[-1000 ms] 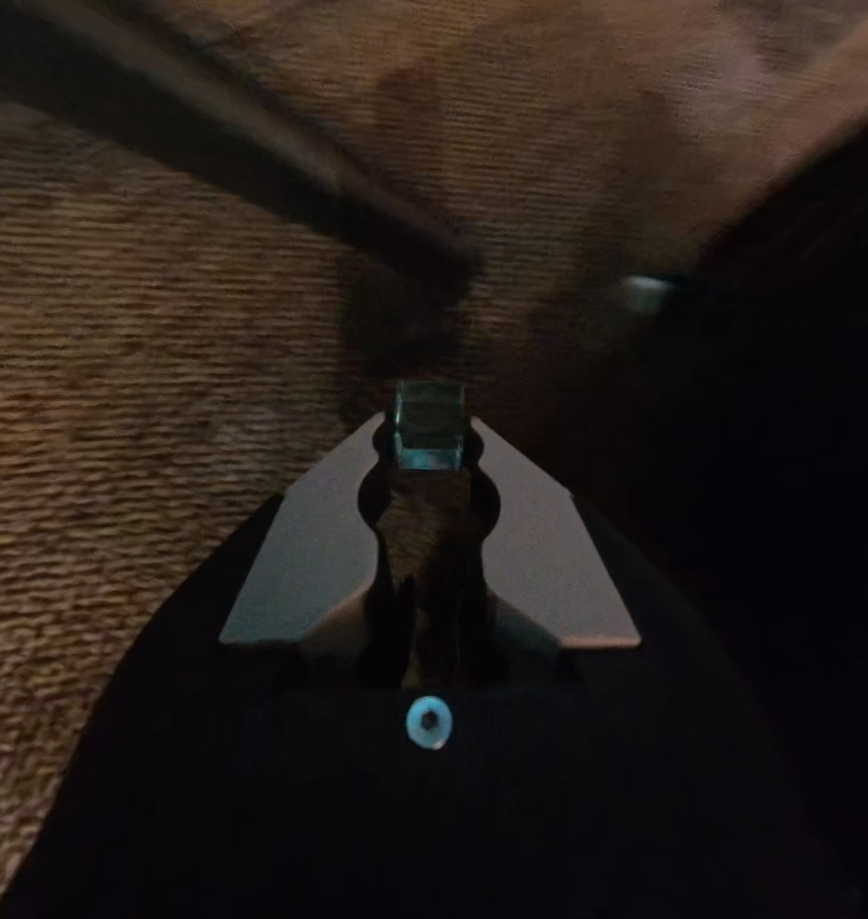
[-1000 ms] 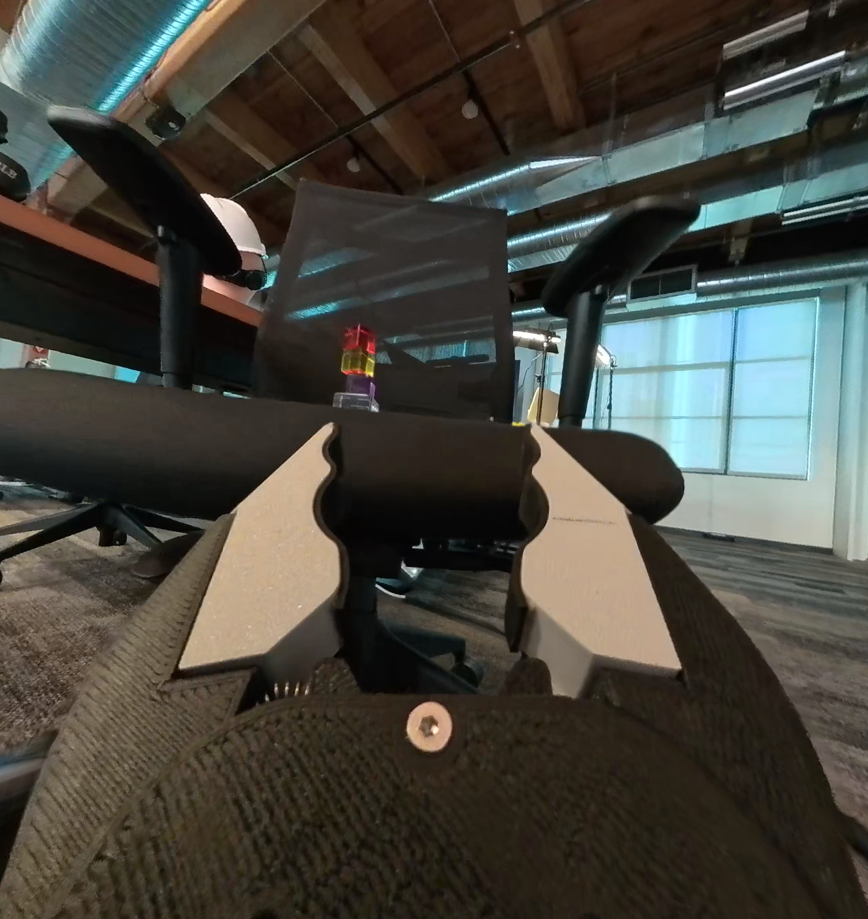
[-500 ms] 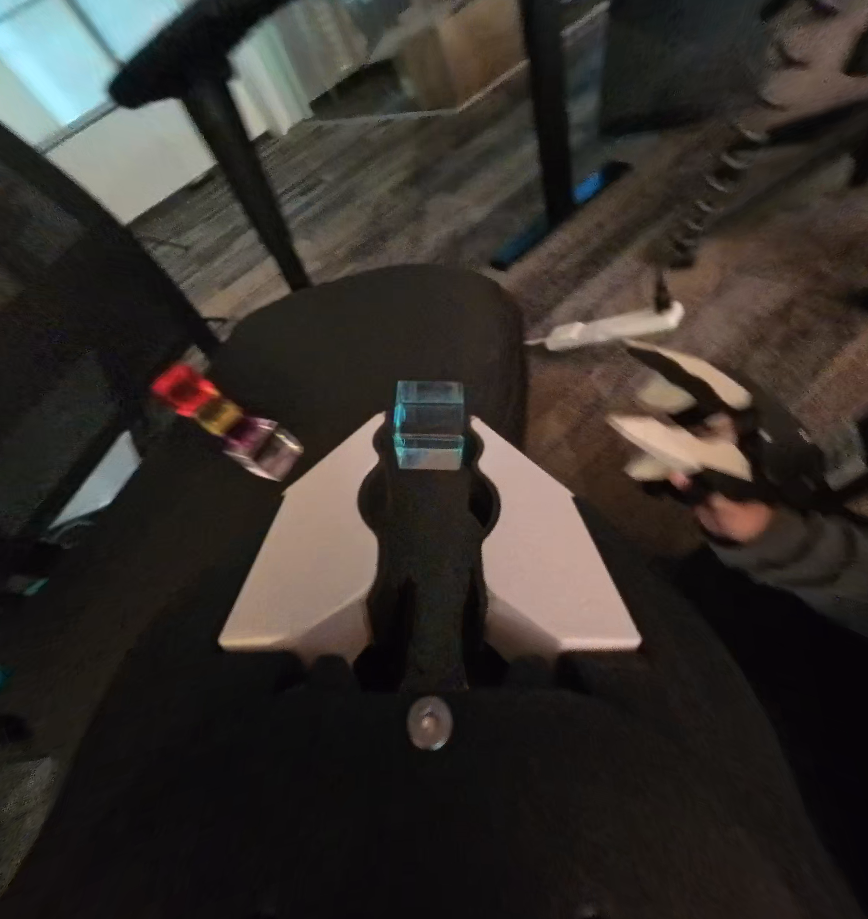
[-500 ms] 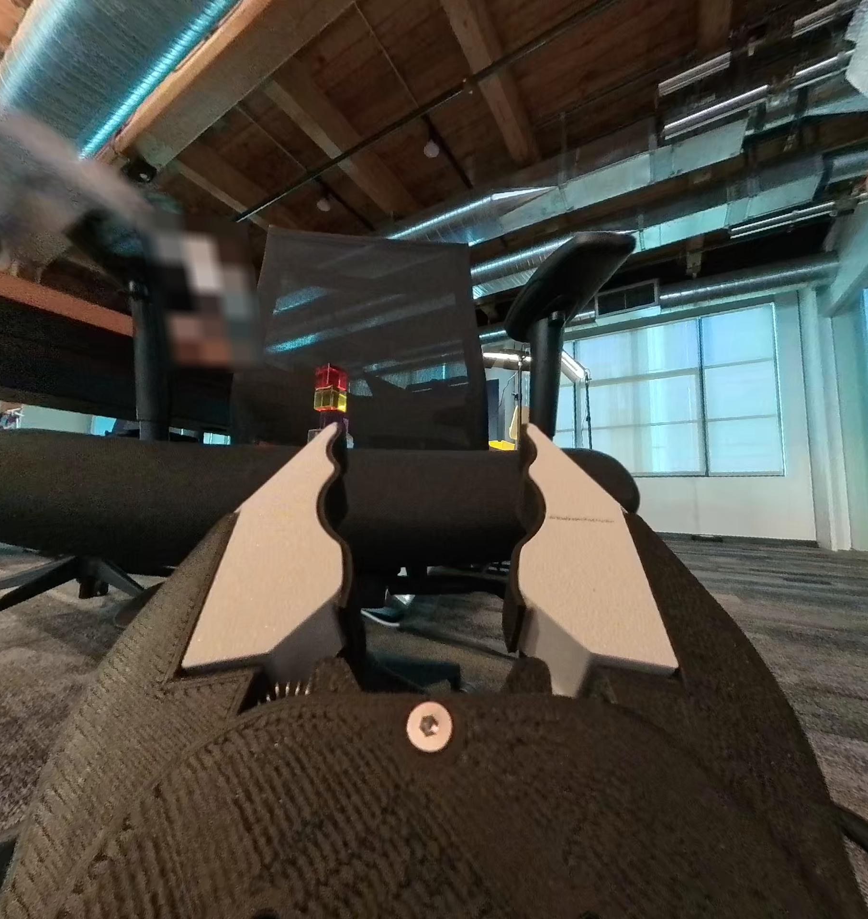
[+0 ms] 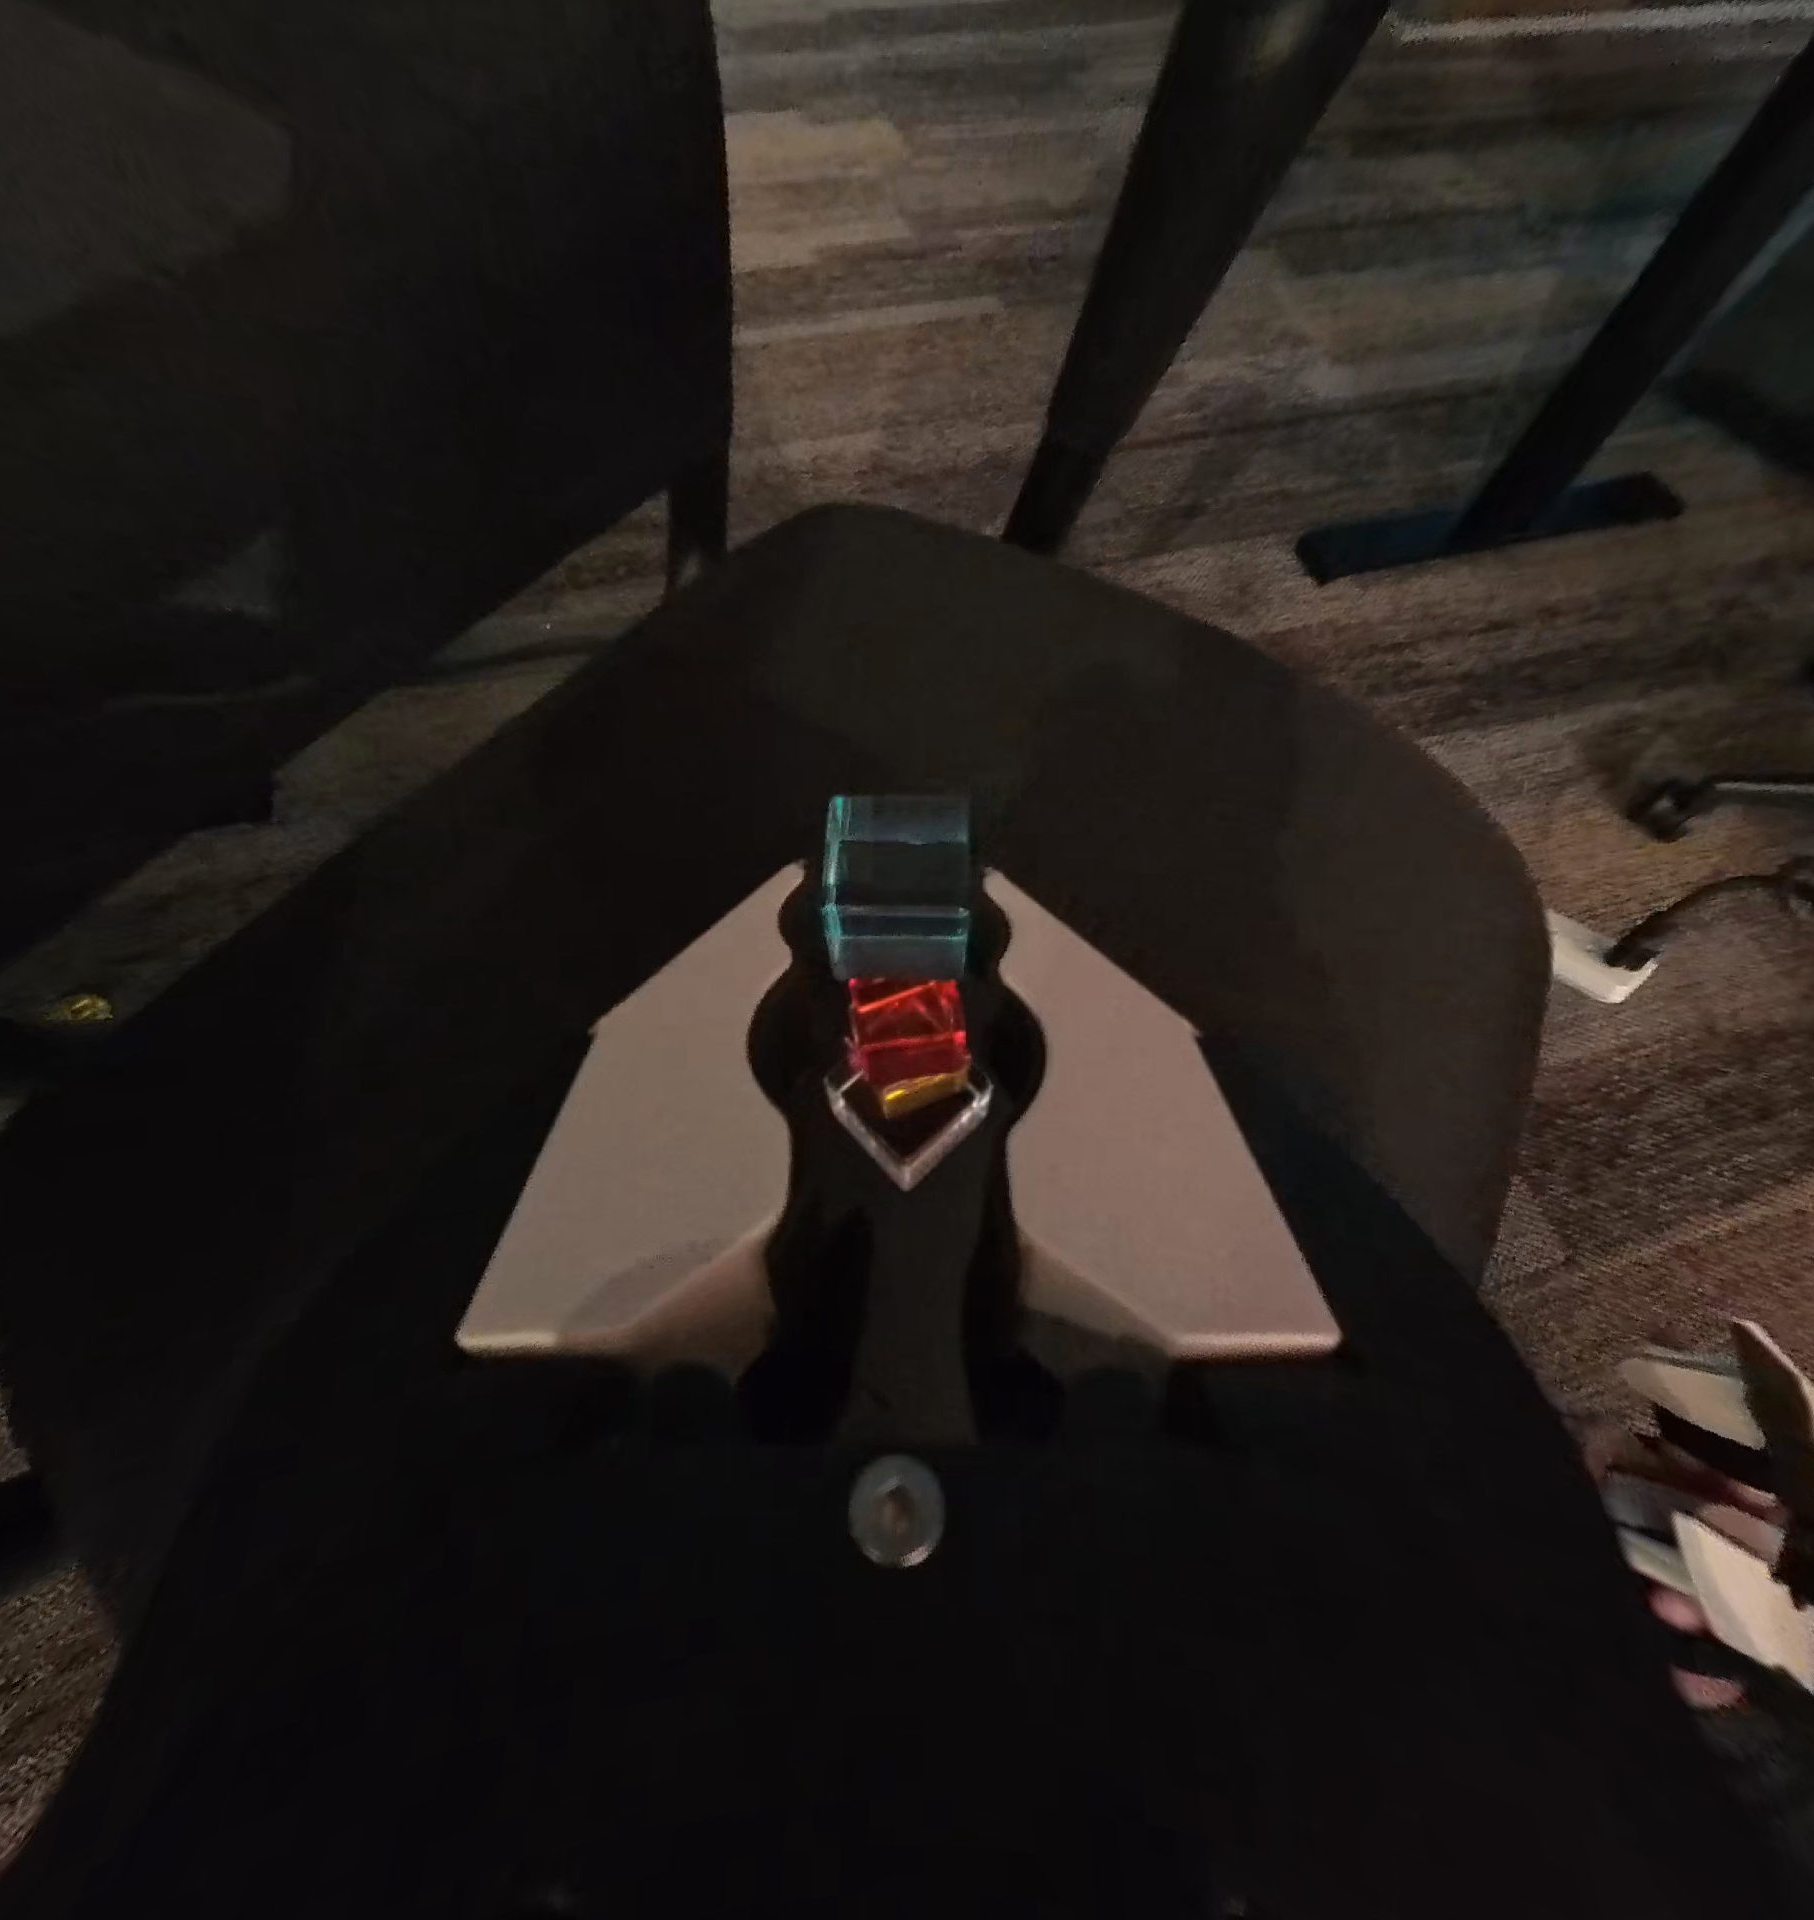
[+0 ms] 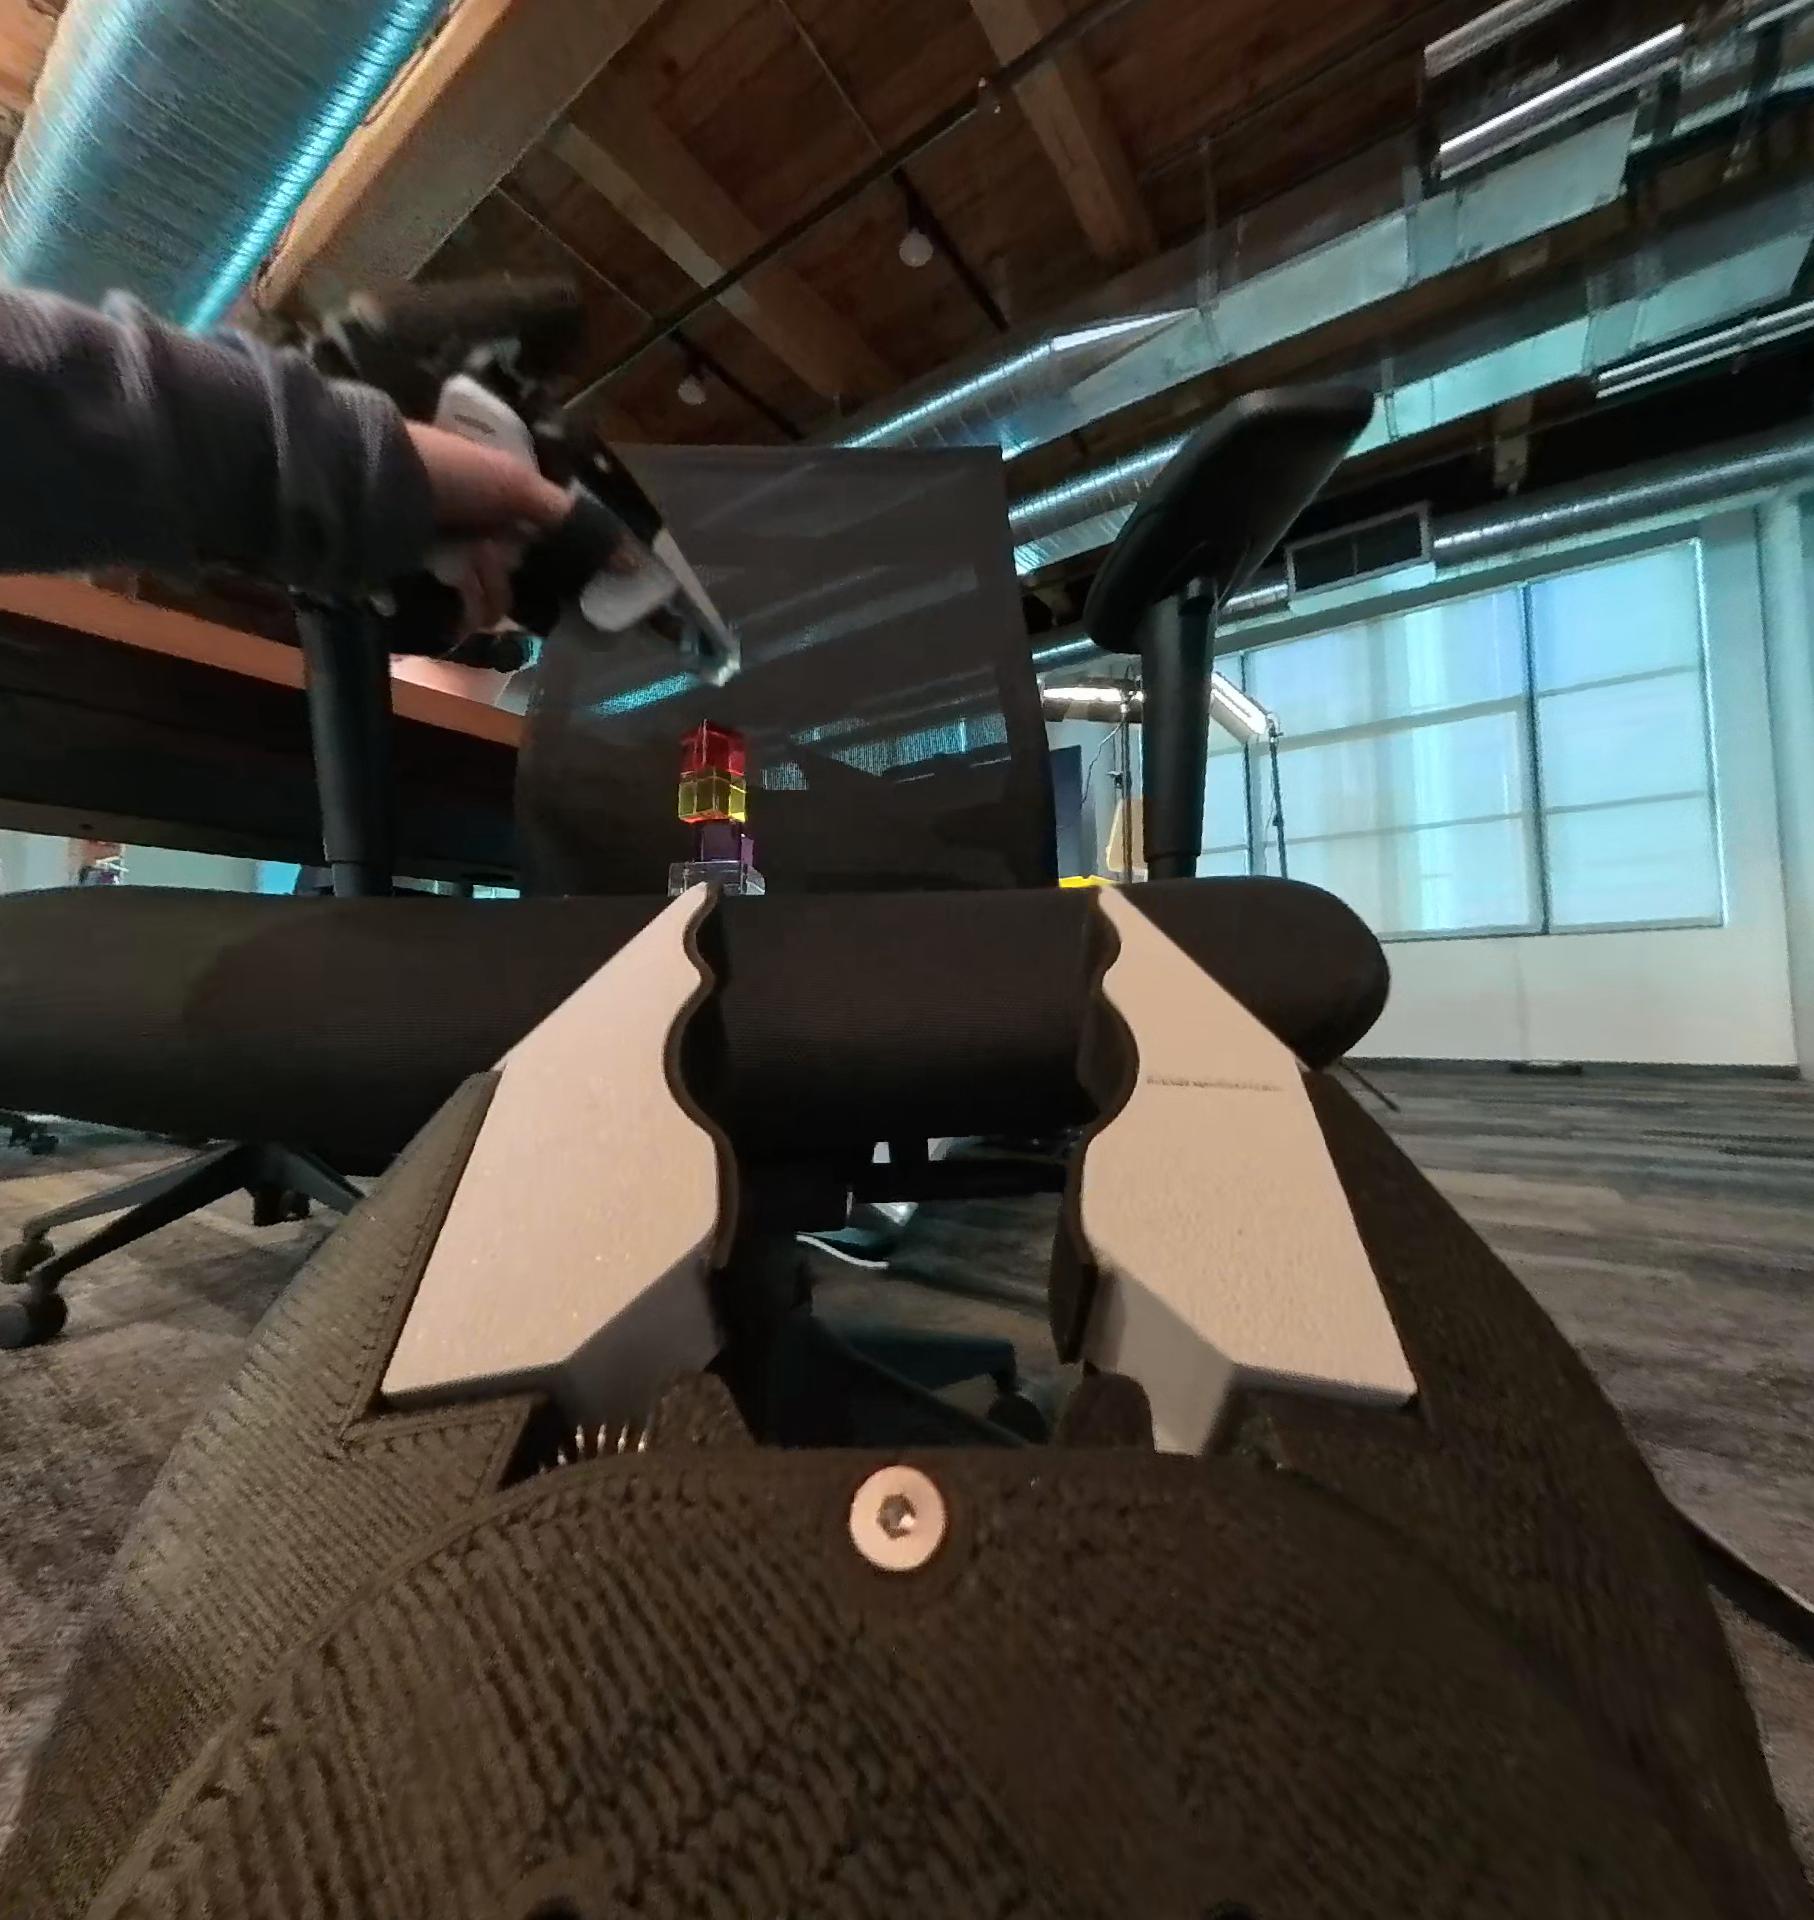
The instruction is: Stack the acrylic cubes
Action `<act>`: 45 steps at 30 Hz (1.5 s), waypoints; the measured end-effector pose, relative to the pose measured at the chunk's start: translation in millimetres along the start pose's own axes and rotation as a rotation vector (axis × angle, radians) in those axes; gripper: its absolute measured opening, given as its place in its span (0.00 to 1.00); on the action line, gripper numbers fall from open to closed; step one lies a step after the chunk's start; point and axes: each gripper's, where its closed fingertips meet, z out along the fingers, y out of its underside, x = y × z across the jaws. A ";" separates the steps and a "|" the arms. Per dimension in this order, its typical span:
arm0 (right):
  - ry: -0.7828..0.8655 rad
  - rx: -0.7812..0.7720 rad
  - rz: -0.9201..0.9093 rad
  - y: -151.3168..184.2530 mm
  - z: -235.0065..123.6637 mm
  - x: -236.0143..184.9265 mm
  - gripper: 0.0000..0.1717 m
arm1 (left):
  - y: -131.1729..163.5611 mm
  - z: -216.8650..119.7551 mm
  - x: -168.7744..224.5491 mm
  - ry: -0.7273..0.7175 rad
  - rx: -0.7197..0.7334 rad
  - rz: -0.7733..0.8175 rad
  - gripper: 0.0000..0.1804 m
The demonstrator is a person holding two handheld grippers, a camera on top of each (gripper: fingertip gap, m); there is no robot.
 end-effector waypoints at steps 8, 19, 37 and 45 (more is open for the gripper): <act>0.003 -0.023 0.042 5.3 1.1 2.3 0.39 | 15.5 8.4 1.9 -0.009 -0.006 0.022 0.15; -0.017 -0.060 0.051 13.8 3.2 -3.2 0.39 | 25.1 16.2 2.2 -0.010 0.005 0.037 0.15; -0.042 -0.092 0.056 22.7 4.3 -8.0 0.39 | 20.1 -12.8 7.7 0.022 0.161 -0.007 0.45; -0.060 -0.069 0.020 20.6 3.2 -12.8 0.40 | 134.3 -234.1 25.8 -0.225 0.726 0.181 0.43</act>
